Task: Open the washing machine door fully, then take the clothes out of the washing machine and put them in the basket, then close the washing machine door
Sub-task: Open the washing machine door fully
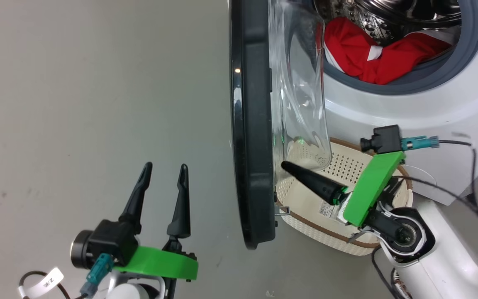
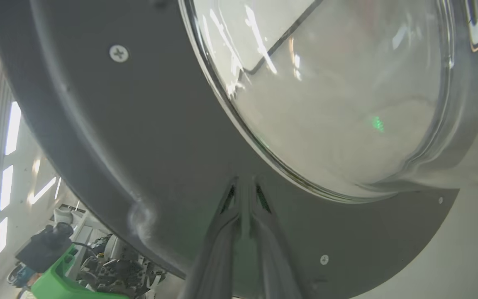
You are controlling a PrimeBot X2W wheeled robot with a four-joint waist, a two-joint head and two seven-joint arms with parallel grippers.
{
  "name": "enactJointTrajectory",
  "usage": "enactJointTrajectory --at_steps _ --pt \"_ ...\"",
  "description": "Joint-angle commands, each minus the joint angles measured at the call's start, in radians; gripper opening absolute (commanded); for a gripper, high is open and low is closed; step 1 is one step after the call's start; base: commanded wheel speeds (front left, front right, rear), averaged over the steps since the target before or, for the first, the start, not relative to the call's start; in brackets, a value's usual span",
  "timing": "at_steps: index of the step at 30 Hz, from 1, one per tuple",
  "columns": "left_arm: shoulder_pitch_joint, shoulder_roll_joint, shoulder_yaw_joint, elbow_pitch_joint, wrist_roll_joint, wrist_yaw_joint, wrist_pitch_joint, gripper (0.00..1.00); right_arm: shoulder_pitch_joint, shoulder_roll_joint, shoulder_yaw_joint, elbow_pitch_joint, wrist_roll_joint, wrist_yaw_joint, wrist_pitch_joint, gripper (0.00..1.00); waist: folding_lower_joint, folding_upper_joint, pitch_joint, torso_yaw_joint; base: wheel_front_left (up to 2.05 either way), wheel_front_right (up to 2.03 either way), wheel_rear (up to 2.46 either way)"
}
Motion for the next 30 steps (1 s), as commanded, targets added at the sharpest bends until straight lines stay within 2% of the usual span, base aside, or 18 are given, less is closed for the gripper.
enactJointTrajectory --at_steps 1,9,16,24,28,30 --pt "0.001 0.018 0.038 -0.023 -0.011 -0.006 -0.008 1.0 -0.015 -0.008 0.021 -0.041 -0.067 0.008 -0.038 1.0 0.0 0.0 -0.006 -0.003 0.0 0.0 0.0" --pt "0.016 0.018 0.048 -0.031 -0.014 -0.007 -0.008 1.0 0.002 -0.07 0.043 -0.069 -0.485 0.008 -0.263 1.0 0.0 0.0 -0.017 -0.024 0.0 0.0 0.0" --pt "0.031 0.018 0.057 -0.045 -0.009 -0.008 -0.008 1.0 0.044 -0.089 0.037 -0.086 -0.861 0.008 -0.449 1.0 0.0 0.0 -0.023 -0.038 0.0 0.0 0.0" --pt "0.049 0.018 0.074 -0.083 0.007 -0.01 -0.008 1.0 0.134 0.015 -0.15 -0.102 -1.191 0.008 -0.673 1.0 0.0 0.0 -0.021 -0.047 0.0 0.0 0.0" --pt "0.059 0.018 0.078 -0.092 0.011 -0.01 -0.008 1.0 0.184 0.049 -0.242 -0.124 -1.279 0.008 -0.729 1.0 0.0 0.0 -0.023 -0.053 0.0 0.0 0.0" --pt "0.062 0.018 0.081 -0.099 0.009 -0.009 -0.008 1.0 0.205 0.053 -0.259 -0.132 -1.277 0.008 -0.741 1.0 0.0 0.0 -0.021 -0.059 0.0 0.0 0.0"
